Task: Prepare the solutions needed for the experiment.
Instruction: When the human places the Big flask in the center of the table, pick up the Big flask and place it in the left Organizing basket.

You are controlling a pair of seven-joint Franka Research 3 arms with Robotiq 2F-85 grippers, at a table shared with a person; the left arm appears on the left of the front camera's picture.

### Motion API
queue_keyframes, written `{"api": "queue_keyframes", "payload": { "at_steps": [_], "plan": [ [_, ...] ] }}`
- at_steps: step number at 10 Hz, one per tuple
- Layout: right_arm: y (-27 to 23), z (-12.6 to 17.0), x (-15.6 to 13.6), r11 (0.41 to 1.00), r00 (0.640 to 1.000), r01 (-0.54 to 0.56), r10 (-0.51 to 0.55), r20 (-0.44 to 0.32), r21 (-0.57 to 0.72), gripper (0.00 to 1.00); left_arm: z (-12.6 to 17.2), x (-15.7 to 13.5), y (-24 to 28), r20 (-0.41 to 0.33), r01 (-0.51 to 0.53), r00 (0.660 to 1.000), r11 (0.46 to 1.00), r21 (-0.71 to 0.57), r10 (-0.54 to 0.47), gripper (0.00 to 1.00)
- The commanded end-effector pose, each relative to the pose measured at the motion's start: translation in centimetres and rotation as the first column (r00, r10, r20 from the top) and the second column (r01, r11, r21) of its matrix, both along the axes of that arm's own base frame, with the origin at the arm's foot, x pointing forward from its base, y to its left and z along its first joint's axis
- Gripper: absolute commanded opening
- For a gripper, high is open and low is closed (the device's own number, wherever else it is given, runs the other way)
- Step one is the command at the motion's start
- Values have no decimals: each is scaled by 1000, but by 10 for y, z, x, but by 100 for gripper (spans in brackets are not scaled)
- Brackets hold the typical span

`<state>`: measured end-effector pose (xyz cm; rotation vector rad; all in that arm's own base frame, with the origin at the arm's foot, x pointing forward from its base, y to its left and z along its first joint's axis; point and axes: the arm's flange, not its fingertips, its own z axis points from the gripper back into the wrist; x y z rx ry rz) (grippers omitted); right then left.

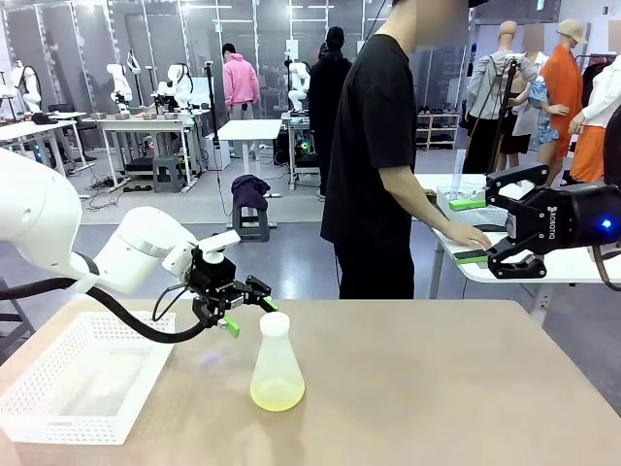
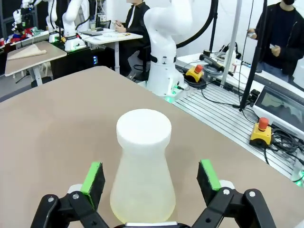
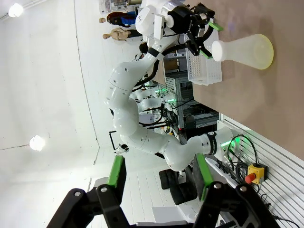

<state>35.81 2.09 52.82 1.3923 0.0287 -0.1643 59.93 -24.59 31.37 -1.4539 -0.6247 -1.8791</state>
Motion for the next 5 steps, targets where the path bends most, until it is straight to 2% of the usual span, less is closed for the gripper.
{"api": "queue_keyframes", "payload": {
  "at_steps": [1, 5],
  "plan": [
    [0, 2, 0, 1000, 1000, 0, 0, 8, 5, 72, -5, -2, -8, -31, 8, 999, 1000, -6, -8, 100],
    [0, 2, 0, 1000, 1000, 0, 0, 8, 5, 72, -17, -8, -26, -87, 7, 996, 1000, -7, -8, 100]
  ]
}}
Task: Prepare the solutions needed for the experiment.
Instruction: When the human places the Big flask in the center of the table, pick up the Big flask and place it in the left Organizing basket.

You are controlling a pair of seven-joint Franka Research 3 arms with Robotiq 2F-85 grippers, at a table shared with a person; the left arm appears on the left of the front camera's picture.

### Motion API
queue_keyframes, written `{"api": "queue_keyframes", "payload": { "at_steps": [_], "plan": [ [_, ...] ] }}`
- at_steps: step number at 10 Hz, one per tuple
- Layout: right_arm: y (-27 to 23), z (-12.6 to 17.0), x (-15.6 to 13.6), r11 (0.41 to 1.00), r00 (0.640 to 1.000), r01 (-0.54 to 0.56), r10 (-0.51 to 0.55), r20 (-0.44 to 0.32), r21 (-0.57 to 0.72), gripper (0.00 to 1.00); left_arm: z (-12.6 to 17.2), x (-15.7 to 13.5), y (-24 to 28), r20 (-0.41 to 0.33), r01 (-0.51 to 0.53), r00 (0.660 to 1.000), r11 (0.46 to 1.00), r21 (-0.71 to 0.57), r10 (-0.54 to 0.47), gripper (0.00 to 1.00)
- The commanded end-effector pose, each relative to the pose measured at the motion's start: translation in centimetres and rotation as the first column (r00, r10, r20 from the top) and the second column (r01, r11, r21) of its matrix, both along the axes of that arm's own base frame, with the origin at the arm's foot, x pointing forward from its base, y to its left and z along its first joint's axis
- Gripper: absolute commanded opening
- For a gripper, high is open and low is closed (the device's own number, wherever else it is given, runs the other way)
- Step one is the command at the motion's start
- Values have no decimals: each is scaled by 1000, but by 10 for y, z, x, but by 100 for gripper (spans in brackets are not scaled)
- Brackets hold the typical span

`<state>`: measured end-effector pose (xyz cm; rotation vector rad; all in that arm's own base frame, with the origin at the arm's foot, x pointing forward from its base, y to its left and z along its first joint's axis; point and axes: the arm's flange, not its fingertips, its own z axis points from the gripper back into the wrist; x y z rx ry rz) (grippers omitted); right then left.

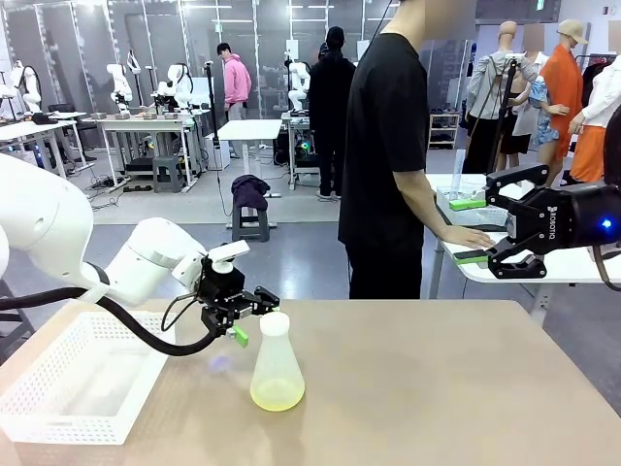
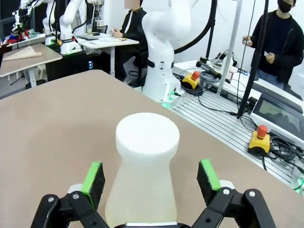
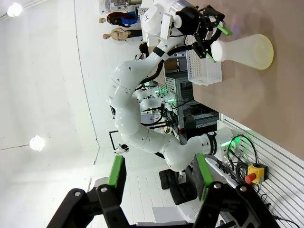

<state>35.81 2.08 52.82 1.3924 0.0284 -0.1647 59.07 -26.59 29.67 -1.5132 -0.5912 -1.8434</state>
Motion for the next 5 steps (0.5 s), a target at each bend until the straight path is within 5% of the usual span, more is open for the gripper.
{"api": "queue_keyframes", "payload": {
  "at_steps": [1, 5],
  "plan": [
    [0, 2, 0, 1000, 1000, -1, 1, 8, 5, 72, -1, -2, -11, -43, -5, 999, 1000, 9, 6, 100],
    [0, 2, 0, 1000, 1000, -1, 1, 8, 5, 72, 4, -13, -20, -53, 54, 997, 999, 0, -54, 100]
  ]
}}
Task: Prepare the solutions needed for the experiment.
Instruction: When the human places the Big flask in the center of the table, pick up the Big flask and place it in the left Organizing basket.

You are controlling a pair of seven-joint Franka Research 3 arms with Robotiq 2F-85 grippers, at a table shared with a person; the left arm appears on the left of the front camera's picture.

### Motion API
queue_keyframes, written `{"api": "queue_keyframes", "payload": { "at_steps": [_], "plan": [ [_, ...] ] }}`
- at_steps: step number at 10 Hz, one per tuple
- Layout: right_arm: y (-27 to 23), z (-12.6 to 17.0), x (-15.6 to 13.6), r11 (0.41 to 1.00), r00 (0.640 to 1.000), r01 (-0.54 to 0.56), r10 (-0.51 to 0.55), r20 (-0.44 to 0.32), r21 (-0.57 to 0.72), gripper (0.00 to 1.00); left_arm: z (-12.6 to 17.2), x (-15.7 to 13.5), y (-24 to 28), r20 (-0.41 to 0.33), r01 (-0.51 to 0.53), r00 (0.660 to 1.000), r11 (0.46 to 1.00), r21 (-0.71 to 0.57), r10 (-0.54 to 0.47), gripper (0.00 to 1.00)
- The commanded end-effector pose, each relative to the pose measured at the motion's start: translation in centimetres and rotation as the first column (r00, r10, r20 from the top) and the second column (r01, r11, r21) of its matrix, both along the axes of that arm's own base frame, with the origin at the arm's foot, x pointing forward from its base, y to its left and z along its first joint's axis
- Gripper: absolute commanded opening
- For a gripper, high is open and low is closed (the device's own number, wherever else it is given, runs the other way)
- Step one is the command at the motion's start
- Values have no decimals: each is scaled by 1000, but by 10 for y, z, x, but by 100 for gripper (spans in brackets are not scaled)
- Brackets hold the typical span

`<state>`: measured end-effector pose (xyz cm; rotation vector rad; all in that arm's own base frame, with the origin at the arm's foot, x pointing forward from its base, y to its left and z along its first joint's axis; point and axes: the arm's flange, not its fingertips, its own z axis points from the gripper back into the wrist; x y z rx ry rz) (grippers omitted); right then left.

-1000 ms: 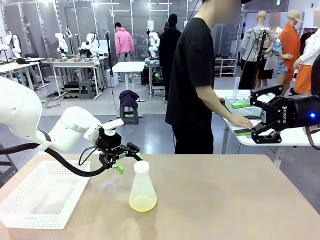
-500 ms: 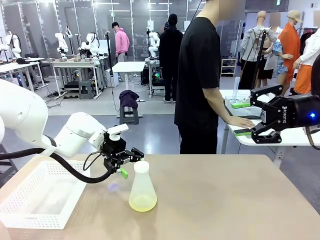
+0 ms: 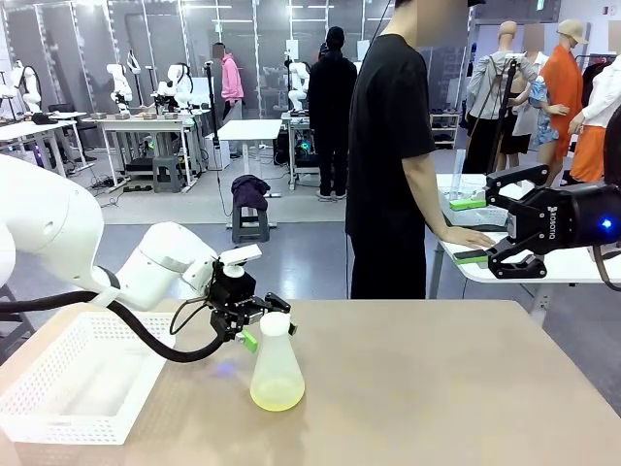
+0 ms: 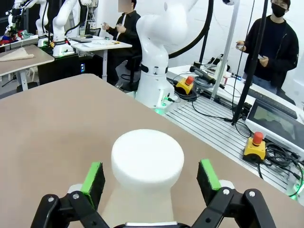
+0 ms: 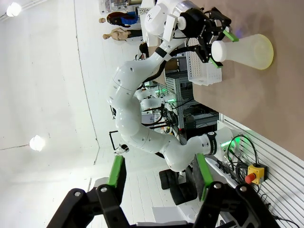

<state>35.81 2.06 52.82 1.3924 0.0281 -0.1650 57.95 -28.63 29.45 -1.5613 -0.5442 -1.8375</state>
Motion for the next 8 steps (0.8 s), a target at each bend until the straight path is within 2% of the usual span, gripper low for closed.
{"api": "queue_keyframes", "payload": {
  "at_steps": [1, 8],
  "plan": [
    [0, 2, 0, 1000, 1000, -1, 1, 8, 5, 72, 9, -4, 0, -21, 25, 999, 1000, -4, -25, 100],
    [0, 2, 0, 1000, 1000, -1, 1, 8, 5, 72, 5, -10, -18, -105, 98, 989, 994, -55, -103, 100]
  ]
}}
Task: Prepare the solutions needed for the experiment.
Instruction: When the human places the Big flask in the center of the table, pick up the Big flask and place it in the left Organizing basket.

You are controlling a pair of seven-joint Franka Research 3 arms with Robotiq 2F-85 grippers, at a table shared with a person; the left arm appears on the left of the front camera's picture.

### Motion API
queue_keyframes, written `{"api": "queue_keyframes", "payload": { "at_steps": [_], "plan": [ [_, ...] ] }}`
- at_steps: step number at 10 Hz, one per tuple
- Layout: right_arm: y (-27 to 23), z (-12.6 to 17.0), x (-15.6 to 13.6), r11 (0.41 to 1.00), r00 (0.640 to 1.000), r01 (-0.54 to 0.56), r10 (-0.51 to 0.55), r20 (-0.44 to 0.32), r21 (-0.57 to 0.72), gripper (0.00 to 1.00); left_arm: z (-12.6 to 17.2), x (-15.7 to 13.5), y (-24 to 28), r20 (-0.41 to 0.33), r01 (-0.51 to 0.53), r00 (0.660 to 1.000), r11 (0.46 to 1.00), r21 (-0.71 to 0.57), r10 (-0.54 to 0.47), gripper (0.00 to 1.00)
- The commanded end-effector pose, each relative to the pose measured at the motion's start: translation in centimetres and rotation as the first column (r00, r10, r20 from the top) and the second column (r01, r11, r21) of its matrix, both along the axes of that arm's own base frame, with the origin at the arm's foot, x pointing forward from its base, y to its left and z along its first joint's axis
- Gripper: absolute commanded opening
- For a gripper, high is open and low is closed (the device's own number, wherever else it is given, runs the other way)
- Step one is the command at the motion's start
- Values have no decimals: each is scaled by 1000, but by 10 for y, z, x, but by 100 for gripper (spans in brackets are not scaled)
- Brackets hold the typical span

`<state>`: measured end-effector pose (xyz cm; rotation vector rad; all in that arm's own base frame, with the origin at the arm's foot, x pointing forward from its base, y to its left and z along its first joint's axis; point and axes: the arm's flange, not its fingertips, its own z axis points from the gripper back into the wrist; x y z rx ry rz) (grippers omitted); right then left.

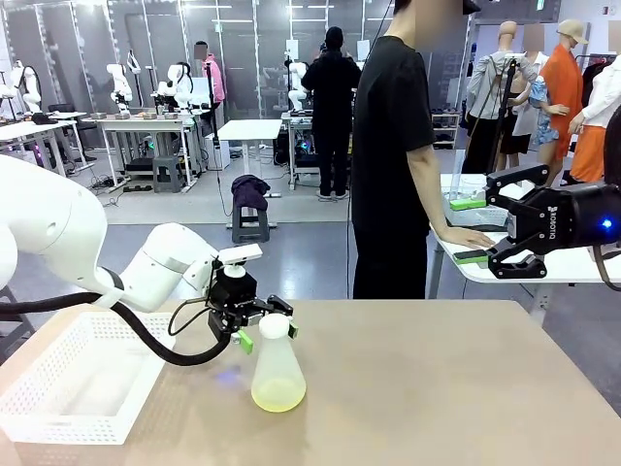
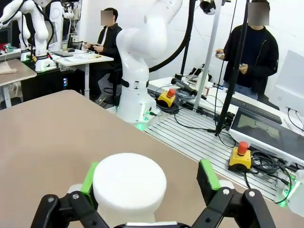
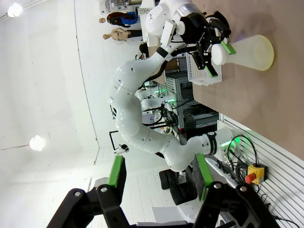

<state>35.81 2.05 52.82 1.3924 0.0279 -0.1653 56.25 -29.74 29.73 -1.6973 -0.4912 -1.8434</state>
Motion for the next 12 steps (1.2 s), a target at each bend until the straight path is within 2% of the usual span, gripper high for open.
{"api": "queue_keyframes", "payload": {
  "at_steps": [1, 2, 3, 4, 7, 8, 9, 10, 11, 12],
  "plan": [
    [0, 2, 0, 1000, 1000, -1, 1, 8, 5, 72, 1, 8, -11, -33, 9, 999, 1000, -6, -9, 100],
    [0, 2, 0, 1000, 1000, -1, 1, 8, 5, 72, -2, 10, -16, -33, 1, 999, 1000, -2, -1, 100],
    [0, 2, 0, 1000, 1000, -1, 1, 8, 5, 72, -7, 16, -21, 20, -9, 1000, 1000, -12, 9, 100],
    [0, 2, 0, 1000, 1000, -1, 1, 8, 5, 72, -9, 20, -24, -14, 4, 1000, 1000, -15, -4, 100],
    [0, 2, 0, 1000, 1000, -1, 1, 8, 5, 72, -8, 20, -28, -17, 20, 1000, 999, -33, -21, 100],
    [0, 2, 0, 1000, 1000, -1, 1, 8, 5, 72, -8, 22, -28, -23, 6, 1000, 1000, -28, -7, 81],
    [0, 2, 0, 1000, 1000, -1, 1, 8, 5, 72, -10, 22, -28, -37, 18, 999, 999, -34, -19, 81],
    [0, 2, 0, 1000, 1000, -1, 1, 8, 5, 72, -10, 21, -27, -47, 25, 999, 999, -26, -26, 62],
    [0, 2, 0, 1000, 1000, -1, 1, 8, 5, 72, -11, 20, -26, -55, 28, 998, 999, -27, -30, 76],
    [0, 2, 0, 1000, 1000, -1, 1, 8, 5, 72, -12, 20, -25, -55, 30, 998, 999, -25, -31, 43]
  ]
}}
